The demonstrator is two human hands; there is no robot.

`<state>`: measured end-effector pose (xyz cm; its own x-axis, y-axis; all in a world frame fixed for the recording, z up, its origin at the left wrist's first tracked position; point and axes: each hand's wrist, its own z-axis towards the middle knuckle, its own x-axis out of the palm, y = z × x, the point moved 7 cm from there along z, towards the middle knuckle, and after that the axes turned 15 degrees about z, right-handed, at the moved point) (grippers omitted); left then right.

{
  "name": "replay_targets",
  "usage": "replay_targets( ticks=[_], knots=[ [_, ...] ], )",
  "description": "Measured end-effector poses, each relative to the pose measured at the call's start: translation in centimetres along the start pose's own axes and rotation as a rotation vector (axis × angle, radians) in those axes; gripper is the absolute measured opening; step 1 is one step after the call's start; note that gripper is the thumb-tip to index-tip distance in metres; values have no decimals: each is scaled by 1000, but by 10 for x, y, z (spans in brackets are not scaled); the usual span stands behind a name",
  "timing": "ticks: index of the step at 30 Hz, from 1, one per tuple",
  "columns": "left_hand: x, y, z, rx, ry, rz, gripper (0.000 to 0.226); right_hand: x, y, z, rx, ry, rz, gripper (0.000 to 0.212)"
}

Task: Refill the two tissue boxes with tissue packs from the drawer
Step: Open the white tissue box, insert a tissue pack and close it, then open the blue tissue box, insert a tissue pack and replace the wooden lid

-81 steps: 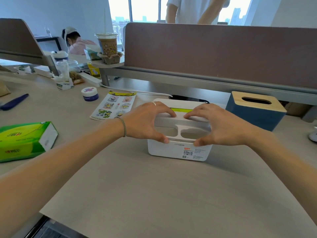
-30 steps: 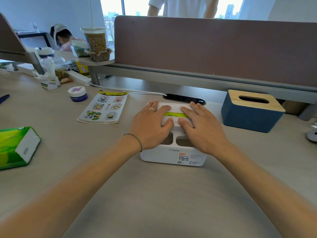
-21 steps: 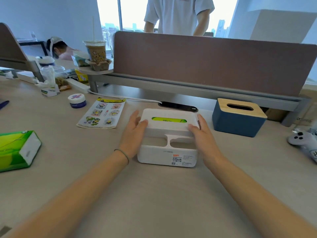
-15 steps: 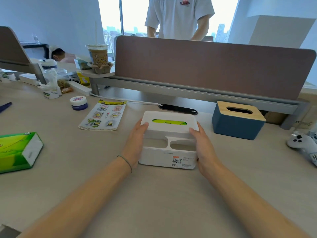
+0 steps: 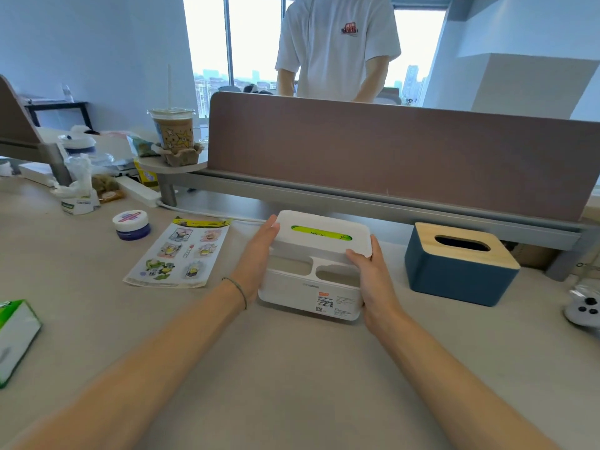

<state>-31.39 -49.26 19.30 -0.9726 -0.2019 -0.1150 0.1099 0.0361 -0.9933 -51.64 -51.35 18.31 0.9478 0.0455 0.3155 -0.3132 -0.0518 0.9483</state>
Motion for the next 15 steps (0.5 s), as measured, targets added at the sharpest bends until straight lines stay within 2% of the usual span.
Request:
replay_targets(
  ticks=[3,5,9,15],
  knots=[
    [-1,0,26,-7,3,-29,46,4,0,22,4,-2,-2,57],
    [-1,3,40,-15,1,-11,45,6,1,35,12,-10,1,61],
    [1,11,62,-24,5,-1,61,6,-3,54,29,-22,-2,63],
    [1,28,79,-60,-32,-20,56,5,-7,66,4,-28,-6,60]
  ],
)
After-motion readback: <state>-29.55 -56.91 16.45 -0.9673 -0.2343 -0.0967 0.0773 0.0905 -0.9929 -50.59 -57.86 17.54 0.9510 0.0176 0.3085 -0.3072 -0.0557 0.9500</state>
